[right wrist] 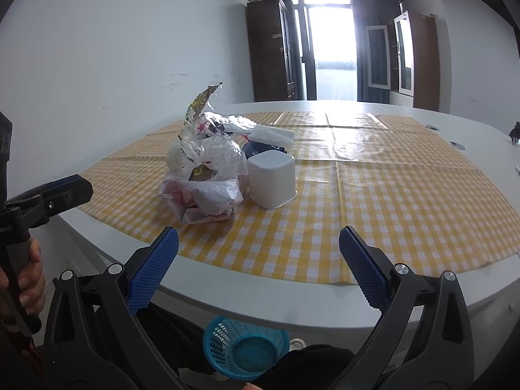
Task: Collect trash
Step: 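Move both grippers toward the trash pile on the checkered tablecloth, then grasp the clear plastic wrapper with the left gripper while the right gripper grasps the white cup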
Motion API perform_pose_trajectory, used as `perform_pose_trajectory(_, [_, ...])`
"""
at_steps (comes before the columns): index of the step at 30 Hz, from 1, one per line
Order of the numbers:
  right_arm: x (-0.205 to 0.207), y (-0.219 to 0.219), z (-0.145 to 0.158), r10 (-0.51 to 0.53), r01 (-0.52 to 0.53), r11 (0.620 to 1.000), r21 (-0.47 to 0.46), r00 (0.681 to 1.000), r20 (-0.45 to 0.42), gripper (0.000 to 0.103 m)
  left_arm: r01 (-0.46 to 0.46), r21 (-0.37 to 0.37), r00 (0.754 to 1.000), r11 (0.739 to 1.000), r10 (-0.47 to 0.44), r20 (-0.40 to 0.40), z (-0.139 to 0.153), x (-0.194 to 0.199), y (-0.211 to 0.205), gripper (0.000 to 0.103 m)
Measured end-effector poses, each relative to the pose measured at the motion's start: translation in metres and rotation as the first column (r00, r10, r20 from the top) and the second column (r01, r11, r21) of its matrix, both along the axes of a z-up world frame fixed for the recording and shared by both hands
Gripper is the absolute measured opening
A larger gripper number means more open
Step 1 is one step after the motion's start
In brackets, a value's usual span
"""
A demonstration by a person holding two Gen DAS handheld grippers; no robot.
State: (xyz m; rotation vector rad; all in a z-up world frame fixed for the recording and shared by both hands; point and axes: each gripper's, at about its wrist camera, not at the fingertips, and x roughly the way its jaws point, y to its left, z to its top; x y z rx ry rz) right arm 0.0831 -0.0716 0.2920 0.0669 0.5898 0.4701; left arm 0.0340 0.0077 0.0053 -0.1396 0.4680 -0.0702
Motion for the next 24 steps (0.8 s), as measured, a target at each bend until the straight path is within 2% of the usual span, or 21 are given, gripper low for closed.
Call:
perform_pose_trajectory(2, [0.013,0.001,-0.002,-0.003,0.003,1.0,-0.009,1.0,-0.006,0.094,0.011,0.009,1.0,1.0,-0.011,-0.005,0.004,0.012,0.0,0.097])
perform_pose_trajectory(5, [0.029,0.008,-0.004,0.005,-0.005,0.997,-0.071,1.0,0.009,0.094,0.019,0.04,1.0,0.999,-0.019,-0.005,0.011,0.029,-0.002,0.097])
perform_pose_trajectory(10, [0.056,0.015,-0.004,0.033,-0.034,0.994,-0.1,0.999,-0.008,0.094,0.042,0.087,0.999,0.995,-0.043,0.006,0.024,0.057,-0.004,0.095])
perform_pose_trajectory(15, [0.083,0.022,-0.005,0.081,-0.085,0.99,-0.115,0.996,-0.044,0.094,0.1,0.175,0.995,0.98,-0.101,-0.007,0.039,0.087,-0.013,0.091])
perform_pose_trajectory(19, [0.102,0.024,-0.006,0.101,-0.108,0.989,-0.104,0.992,-0.07,0.094,0.178,0.254,0.984,0.951,-0.17,-0.054,0.046,0.113,-0.024,0.084])
perform_pose_trajectory(24, [0.126,0.023,-0.008,0.112,-0.12,0.989,-0.083,0.988,-0.104,0.094,0.244,0.253,0.966,0.936,-0.212,-0.149,0.042,0.147,-0.029,0.075])
